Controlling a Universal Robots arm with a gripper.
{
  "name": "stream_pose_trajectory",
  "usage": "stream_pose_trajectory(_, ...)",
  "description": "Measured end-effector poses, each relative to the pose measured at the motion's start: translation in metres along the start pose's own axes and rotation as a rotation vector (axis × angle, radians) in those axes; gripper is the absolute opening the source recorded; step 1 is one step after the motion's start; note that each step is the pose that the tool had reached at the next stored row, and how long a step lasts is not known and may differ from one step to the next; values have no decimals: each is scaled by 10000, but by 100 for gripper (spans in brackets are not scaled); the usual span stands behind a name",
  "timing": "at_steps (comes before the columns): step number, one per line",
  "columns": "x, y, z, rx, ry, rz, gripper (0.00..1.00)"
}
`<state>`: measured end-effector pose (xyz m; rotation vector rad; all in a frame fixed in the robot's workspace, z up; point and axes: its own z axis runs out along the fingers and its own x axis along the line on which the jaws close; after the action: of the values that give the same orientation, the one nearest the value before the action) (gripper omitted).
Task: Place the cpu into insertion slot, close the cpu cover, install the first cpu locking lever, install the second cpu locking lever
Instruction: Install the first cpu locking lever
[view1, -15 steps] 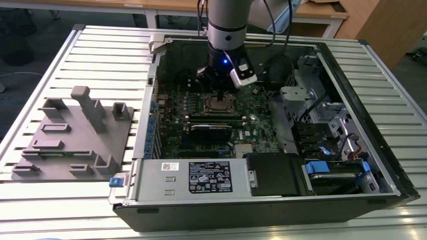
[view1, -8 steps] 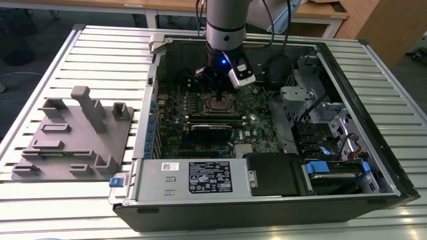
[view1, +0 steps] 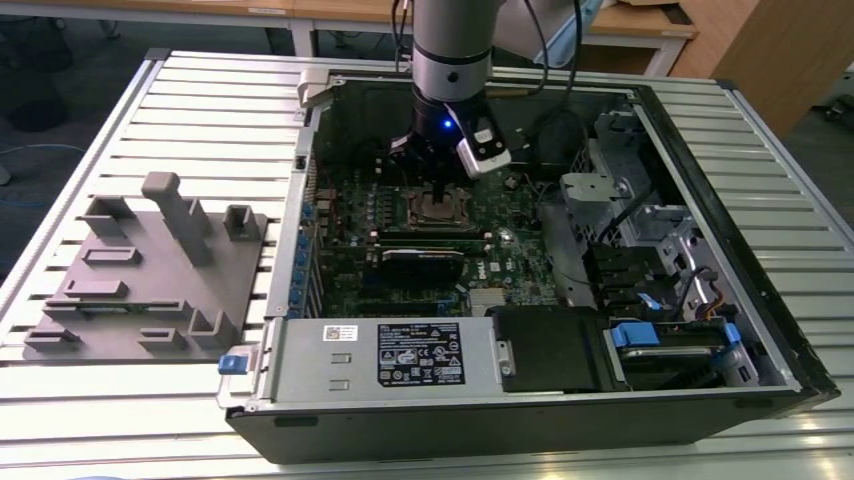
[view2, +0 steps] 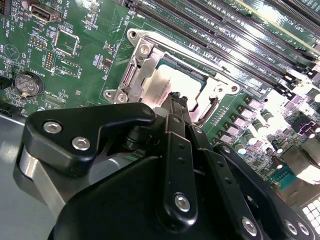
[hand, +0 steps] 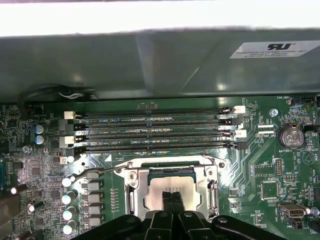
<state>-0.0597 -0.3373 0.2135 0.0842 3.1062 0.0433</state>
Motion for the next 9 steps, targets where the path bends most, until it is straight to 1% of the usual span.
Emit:
stream_pose_trajectory(4, 0, -1, -7, 3, 2, 0, 10)
stream_pose_trajectory(9, -2, 2, -65, 1, 0, 0, 10)
